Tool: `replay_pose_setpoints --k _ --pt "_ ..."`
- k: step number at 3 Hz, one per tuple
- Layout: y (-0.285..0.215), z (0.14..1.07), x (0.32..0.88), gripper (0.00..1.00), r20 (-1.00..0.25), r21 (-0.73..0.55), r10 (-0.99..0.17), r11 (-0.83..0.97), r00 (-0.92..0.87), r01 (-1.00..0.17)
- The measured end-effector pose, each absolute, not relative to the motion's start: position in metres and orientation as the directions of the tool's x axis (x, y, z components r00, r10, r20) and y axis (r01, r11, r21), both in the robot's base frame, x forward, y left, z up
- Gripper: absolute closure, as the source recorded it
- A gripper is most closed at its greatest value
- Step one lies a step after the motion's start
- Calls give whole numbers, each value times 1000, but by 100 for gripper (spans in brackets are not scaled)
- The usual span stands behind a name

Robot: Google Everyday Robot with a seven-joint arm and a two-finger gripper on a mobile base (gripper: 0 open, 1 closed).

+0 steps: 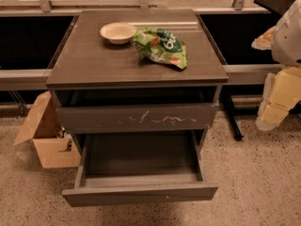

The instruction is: Close middle drawer

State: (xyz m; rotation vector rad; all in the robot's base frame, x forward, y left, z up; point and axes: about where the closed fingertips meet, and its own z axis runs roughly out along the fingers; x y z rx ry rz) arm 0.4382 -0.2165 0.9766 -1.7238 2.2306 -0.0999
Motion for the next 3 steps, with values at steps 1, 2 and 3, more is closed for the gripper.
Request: replay_pose_setpoints --k 1,2,3 --pt "-217 977 438 0 -207 -247 -953 270 -221 -931" --pt "-209 955 440 0 -235 -232 -957 224 -169 -947" --pt "-195 907 441 0 -312 -193 -947 147 -81 -970"
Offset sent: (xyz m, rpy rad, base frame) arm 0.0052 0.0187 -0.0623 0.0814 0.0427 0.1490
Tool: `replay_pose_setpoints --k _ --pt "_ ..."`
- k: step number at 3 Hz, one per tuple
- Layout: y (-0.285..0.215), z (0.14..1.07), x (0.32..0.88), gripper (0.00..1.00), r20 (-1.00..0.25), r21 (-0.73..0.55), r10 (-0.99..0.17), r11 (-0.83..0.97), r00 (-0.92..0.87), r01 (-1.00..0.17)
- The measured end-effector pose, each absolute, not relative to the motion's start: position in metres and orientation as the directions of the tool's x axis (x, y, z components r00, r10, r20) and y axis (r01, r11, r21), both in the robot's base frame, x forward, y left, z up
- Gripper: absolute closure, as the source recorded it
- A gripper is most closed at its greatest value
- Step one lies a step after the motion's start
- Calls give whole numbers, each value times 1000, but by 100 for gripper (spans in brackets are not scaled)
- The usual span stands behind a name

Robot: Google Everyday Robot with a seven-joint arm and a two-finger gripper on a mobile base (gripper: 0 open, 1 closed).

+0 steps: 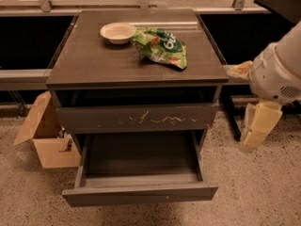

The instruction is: Close middle drawer

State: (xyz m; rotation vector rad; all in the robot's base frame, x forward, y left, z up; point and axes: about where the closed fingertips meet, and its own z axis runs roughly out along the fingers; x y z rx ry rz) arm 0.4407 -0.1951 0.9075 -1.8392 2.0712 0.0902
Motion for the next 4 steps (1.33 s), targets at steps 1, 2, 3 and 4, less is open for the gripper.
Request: replay_pose_setpoints --k 1,2,3,4 --pt "-180 857 438 0 -407 -159 -914 58 12 -986" --pt "-165 808 429 0 -488 -106 -872 9 44 -994" --pt "-150 763 417 0 -538 -46 -842 -20 41 -999" --pt "-140 723 406 0 -571 21 -821 -26 10 -999"
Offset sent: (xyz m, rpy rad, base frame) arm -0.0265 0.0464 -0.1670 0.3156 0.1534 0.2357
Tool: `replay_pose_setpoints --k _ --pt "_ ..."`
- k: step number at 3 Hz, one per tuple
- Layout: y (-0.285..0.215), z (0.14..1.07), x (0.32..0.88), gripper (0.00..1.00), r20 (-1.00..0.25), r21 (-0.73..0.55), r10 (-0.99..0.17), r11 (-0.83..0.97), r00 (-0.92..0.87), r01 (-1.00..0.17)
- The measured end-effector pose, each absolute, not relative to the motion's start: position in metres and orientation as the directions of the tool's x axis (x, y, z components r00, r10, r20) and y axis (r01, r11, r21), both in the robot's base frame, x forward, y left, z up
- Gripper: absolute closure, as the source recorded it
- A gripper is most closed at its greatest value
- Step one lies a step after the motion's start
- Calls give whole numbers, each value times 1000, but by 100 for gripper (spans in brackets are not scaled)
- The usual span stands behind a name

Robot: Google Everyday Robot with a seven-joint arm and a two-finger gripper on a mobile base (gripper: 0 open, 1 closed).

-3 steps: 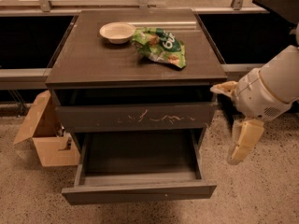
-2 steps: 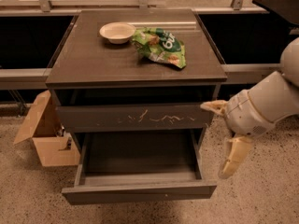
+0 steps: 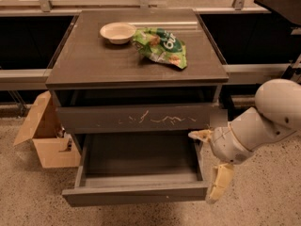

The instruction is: Close middle drawer

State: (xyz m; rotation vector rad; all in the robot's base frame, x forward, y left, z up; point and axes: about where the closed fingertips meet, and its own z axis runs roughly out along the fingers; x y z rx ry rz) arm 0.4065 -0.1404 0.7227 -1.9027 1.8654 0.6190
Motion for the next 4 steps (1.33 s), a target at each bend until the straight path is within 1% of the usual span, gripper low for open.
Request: replay_pose_setpoints --k 1,3,4 --pt "-135 684 395 0 -591 98 -805 -24 -39 -995" --pt "-133 674 393 0 -590 109 -807 -43 -30 -993" --pt "-131 619 380 23 -608 142 -794 -118 7 -983"
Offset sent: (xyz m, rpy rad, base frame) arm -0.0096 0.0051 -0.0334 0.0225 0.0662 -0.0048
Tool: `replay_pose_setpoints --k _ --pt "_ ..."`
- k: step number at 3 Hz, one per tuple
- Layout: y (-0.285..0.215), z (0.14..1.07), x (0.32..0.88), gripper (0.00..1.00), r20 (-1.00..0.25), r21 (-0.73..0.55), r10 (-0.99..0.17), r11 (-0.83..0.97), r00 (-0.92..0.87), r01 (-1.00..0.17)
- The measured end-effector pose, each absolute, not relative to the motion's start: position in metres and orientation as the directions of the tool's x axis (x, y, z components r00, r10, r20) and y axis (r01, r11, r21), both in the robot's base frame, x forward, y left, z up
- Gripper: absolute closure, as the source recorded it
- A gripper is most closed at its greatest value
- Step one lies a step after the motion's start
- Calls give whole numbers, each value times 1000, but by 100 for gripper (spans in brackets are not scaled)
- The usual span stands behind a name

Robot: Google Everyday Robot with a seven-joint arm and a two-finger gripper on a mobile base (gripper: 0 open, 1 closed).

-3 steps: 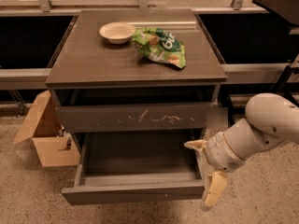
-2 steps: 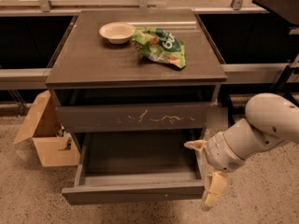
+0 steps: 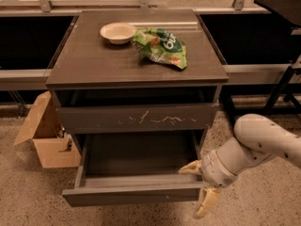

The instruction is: Close middle drawer

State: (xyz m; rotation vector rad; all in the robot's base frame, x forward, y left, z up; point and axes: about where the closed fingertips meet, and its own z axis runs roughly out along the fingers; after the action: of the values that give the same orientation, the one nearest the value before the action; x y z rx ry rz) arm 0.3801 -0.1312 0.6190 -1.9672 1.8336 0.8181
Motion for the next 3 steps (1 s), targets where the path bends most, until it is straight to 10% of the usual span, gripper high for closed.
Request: replay_pose_setpoints --k 3 --pt "-136 465 365 99 -597 232 -802 -157 -13 -960"
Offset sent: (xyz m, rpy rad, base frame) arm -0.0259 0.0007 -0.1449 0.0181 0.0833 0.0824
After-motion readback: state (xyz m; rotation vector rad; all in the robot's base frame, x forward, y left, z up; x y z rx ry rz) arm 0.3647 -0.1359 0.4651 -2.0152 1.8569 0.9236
